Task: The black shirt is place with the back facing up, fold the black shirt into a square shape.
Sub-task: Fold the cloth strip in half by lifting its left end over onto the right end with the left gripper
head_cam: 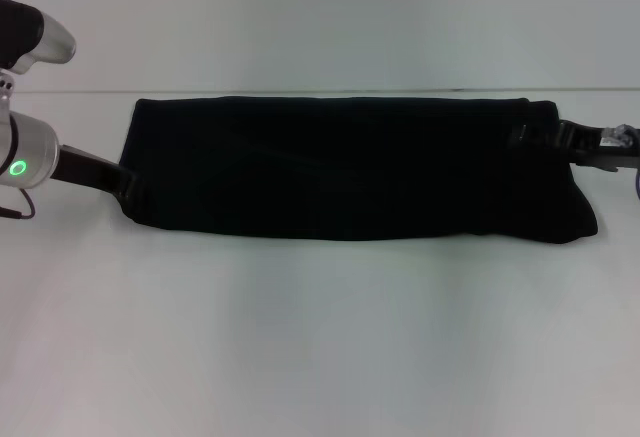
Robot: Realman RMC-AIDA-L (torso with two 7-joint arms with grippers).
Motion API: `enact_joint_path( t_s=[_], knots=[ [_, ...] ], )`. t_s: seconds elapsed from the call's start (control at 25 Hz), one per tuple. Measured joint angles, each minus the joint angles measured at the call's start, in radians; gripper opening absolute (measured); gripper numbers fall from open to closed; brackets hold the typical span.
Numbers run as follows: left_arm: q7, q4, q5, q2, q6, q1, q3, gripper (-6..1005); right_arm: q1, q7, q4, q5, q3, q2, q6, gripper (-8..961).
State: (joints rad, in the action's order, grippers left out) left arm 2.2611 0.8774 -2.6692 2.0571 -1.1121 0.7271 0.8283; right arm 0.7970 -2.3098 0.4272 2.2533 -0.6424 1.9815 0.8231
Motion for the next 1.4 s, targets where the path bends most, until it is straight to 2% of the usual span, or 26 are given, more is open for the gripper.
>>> enact_joint_path(
  t_s=[0.16, 0.36, 0.76, 1.08, 1.4],
  knots=[
    [0.0, 0.0, -0.001, -0.001, 0.0, 0.0, 0.0, 0, 0.003, -0.001, -0.002, 0.002, -0.001, 0.013, -0.019, 759],
    [-0.008, 0.0, -0.001, -0.001, 0.009, -0.001, 0.0, 0, 0.003, 0.013, -0.002, 0.003, -0.005, 0.022, -0.034, 540],
    [-0.009, 0.0, 0.0, 0.0, 0.011, -0.003, 0.0, 0, 0.0, 0.002, -0.034, 0.006, -0.031, 0.017, -0.087, 302],
    [-0.009, -0.001, -0.001, 0.0, 0.009, -0.003, 0.0, 0, -0.012, 0.014, -0.018, 0.001, -0.038, 0.025, -0.106, -1],
    [-0.009, -0.002, 0.004, 0.001, 0.01, -0.005, 0.0, 1, -0.04, 0.015, 0.02, -0.014, -0.029, 0.018, -0.093, 7]
  ],
)
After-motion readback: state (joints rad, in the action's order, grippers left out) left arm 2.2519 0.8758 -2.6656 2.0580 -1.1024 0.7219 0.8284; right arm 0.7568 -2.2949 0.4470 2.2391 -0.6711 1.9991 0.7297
